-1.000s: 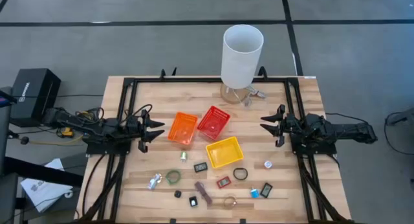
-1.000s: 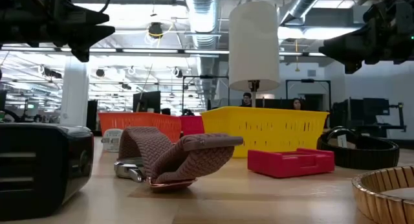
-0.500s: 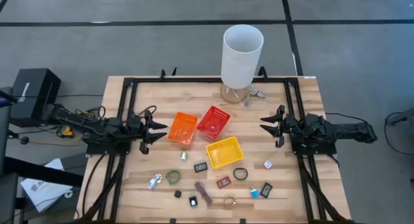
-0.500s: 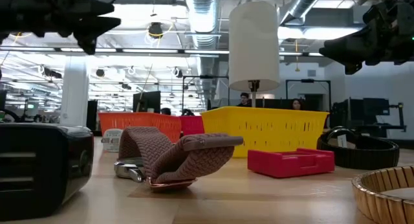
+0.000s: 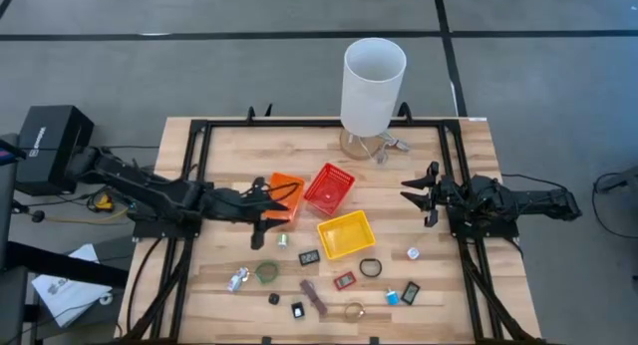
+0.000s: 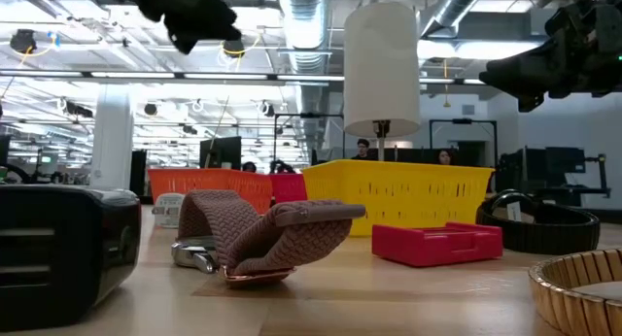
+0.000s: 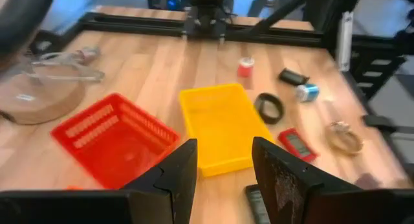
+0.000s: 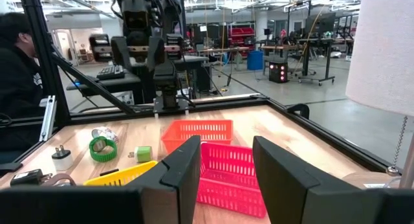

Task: Pick & Place Office items
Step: Put the green charger adapter into the orange bin

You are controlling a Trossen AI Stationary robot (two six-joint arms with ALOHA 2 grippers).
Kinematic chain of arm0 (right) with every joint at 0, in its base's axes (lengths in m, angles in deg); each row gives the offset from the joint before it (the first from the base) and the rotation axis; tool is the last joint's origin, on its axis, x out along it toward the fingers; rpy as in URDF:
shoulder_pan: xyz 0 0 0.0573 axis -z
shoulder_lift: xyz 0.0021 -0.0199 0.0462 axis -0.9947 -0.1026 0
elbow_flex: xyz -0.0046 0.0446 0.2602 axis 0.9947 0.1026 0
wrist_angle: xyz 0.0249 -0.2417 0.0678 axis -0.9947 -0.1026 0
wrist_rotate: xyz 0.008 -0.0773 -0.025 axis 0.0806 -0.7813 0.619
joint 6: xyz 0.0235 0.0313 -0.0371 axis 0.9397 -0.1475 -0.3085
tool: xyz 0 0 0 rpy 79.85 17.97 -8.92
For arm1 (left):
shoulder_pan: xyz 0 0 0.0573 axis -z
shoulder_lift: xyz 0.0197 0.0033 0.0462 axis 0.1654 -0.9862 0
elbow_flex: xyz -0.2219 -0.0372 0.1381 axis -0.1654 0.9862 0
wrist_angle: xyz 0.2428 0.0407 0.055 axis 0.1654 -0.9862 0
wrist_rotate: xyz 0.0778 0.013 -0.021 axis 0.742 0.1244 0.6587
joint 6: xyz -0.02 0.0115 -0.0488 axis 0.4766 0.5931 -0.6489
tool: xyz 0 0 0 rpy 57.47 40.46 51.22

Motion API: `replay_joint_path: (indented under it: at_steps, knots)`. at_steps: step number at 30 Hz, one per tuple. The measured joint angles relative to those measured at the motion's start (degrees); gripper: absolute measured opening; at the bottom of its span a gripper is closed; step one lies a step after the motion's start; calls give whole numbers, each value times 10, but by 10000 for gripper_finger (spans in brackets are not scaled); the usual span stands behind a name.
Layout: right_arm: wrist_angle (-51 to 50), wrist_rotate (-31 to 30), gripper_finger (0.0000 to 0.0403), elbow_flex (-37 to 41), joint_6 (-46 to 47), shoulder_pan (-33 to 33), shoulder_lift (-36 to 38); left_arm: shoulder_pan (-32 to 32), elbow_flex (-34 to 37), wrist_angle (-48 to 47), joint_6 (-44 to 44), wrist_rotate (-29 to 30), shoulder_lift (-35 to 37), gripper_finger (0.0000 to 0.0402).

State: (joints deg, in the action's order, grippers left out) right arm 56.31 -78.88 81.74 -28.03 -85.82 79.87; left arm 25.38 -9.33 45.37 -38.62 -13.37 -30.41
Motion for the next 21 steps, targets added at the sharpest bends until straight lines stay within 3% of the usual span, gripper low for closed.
replay_joint_path:
  at_steps: [5,12,21]
  knots:
    - [0,0,134,0,1,0,0,9,-22,-62,-6,-91,-12,144]
    - [0,0,134,0,2,-1,0,54,-22,-165,-132,-78,-45,144]
    - [0,0,134,0,2,-1,0,98,-22,-167,-135,-105,-121,144]
